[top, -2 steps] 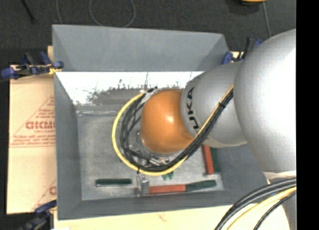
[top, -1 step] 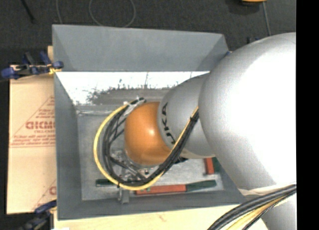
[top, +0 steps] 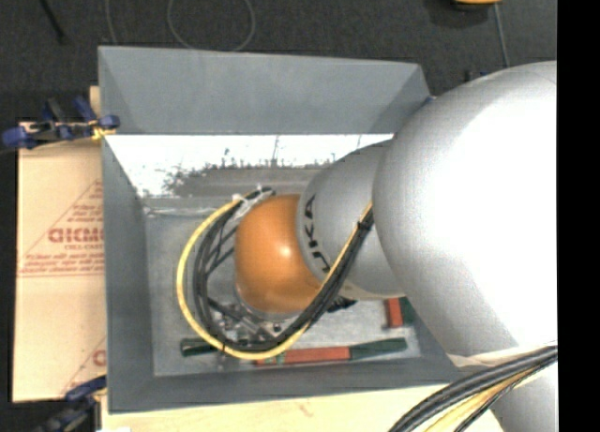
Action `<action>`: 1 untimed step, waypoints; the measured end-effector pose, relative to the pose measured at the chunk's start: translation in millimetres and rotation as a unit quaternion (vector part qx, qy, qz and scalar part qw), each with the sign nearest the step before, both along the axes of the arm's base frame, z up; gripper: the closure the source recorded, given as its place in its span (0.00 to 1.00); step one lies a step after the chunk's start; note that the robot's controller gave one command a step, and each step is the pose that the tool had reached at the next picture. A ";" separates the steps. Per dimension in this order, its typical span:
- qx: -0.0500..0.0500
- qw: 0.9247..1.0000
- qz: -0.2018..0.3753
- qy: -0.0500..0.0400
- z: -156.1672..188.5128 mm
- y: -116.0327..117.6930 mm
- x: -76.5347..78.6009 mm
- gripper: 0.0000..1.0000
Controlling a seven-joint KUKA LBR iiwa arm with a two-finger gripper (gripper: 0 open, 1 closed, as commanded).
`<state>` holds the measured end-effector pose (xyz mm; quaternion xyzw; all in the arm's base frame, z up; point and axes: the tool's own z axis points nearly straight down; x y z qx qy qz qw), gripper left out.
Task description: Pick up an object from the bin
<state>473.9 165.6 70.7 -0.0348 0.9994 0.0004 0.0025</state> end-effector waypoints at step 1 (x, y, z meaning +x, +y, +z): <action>0.002 1.000 0.007 -0.003 108.1 24.5 23.8 1.00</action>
Offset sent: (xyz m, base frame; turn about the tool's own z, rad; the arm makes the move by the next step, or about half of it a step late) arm 0.0205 0.0234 0.1028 -0.0087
